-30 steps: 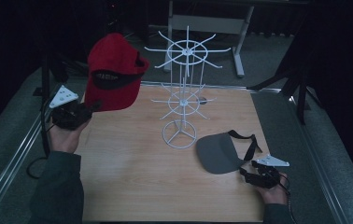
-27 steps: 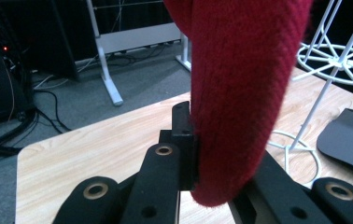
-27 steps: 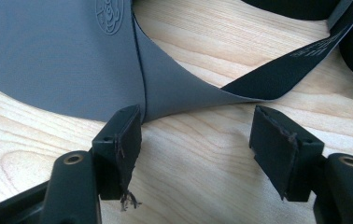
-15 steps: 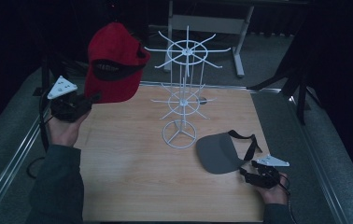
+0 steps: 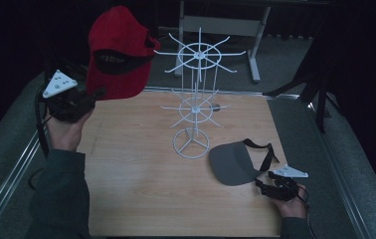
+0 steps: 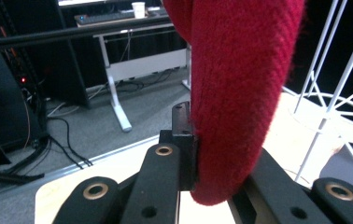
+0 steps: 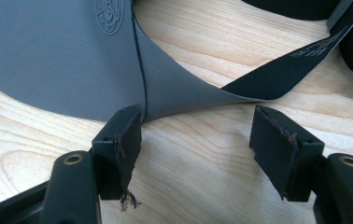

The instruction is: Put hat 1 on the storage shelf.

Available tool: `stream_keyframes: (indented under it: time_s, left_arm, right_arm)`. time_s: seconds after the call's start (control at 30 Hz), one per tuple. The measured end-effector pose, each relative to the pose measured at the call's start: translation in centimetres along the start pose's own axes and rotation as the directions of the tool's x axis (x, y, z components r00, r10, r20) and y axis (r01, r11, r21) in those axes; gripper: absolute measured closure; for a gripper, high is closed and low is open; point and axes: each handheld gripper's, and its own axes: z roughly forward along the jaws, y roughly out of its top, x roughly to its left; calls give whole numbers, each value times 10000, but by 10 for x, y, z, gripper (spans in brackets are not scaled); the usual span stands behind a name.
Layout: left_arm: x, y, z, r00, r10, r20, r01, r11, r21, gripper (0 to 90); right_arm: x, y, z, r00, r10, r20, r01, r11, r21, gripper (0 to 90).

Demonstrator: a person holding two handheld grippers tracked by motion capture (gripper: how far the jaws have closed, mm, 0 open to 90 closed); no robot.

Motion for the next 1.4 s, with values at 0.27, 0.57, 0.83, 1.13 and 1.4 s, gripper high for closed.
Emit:
stream_keyframes:
  time_s: [0.27,0.57,0.83,1.13,1.4]
  left_arm:
    - [-6,11,-2,9999,134,-22,-134,9995,-272,857]
    - [-9,15,-7,10000,70,59,-66,9981,-610,857]
    - [-12,15,-19,9992,149,377,-114,9959,-900,857]
    - [-19,10,-25,9979,465,444,-430,9961,-774,856]
    - [-18,0,-26,9974,548,464,-522,9971,-549,856]
  right_arm:
    - [0,0,0,10000,9,-3,-9,10000,18,338]
    - [0,0,0,10000,3,-3,-3,10000,15,338]
    - [0,0,0,10000,2,-3,-2,10000,15,337]
    - [0,0,0,10000,3,-2,-3,10000,16,337]
    - [0,0,0,10000,5,-2,-5,10000,22,337]
